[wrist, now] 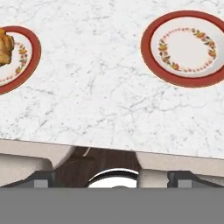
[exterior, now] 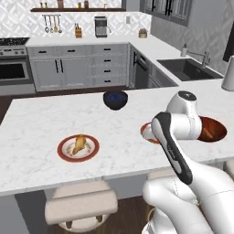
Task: Pick the chicken drumstick and carrot from their plates and place them in the bowl. Then put the bowl in the fridge.
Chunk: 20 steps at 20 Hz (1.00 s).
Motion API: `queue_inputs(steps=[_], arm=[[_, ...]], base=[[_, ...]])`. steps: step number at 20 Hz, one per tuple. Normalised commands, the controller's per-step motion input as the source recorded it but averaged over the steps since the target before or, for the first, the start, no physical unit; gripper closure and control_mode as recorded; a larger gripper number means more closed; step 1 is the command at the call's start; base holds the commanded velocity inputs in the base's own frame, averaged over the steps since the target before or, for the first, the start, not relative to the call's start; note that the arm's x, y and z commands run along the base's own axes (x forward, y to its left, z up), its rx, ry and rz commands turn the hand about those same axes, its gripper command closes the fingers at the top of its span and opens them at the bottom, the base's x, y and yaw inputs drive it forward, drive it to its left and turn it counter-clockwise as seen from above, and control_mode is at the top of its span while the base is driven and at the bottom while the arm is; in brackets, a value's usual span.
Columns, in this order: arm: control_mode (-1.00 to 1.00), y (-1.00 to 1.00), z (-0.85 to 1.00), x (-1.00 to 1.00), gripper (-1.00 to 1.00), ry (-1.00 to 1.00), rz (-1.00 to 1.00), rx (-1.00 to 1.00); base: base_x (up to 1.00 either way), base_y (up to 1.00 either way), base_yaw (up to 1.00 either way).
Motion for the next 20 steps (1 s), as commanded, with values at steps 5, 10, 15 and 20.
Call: queue_inputs(steps=[5, 10, 15, 20], arm=[[1.00, 0.00, 0.00, 0.00, -1.00, 0.00, 0.00, 0.00], [1.00, 0.00, 0.00, 0.00, -1.00, 0.00, 0.00, 0.00], [1.00, 0.00, 0.00, 0.00, -1.00, 0.00, 0.00, 0.00], [-1.00, 0.00, 0.00, 0.10, -1.00, 0.00, -0.01, 0.00]], base=[[0.00, 1.00, 0.00], [0.11, 0.95, 0.00], [0.39, 0.28, -0.03], [0.30, 0.00, 0.00]])
